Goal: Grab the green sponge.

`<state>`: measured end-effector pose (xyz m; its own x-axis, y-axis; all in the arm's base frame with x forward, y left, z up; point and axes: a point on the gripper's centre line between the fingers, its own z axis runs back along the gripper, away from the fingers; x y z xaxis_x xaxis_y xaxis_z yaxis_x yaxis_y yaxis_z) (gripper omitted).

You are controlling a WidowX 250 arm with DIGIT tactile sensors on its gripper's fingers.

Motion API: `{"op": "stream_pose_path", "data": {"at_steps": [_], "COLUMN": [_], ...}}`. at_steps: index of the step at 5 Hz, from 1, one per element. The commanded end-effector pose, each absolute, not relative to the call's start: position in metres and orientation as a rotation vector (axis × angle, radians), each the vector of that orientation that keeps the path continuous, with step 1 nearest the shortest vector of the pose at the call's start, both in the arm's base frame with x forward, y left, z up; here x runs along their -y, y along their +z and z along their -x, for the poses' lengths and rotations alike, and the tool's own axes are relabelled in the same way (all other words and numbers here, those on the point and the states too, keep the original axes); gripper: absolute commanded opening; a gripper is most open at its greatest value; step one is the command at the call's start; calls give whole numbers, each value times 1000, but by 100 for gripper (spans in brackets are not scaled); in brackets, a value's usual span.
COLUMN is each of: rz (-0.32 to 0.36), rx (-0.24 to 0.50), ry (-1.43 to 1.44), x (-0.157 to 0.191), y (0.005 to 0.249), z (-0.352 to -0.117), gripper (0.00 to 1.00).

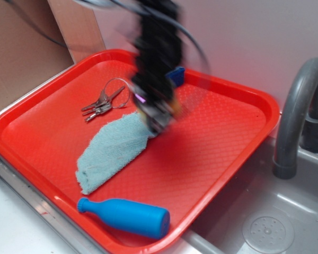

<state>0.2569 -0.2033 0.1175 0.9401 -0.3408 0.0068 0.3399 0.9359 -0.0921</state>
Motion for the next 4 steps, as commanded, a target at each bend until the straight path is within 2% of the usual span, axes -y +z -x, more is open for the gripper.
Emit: {"op": "stream_pose_path", "data": {"at_steps": [1, 2, 3, 4], "rz": [150, 132, 94, 72], "rx": [144, 175, 205, 187], "ry": [-187, -106, -59, -69], "x": [121, 100, 97, 100], "y": [208, 221, 236, 237], "z": [-207, -196, -180, -174], "gripper": [0, 0, 0, 0]}}
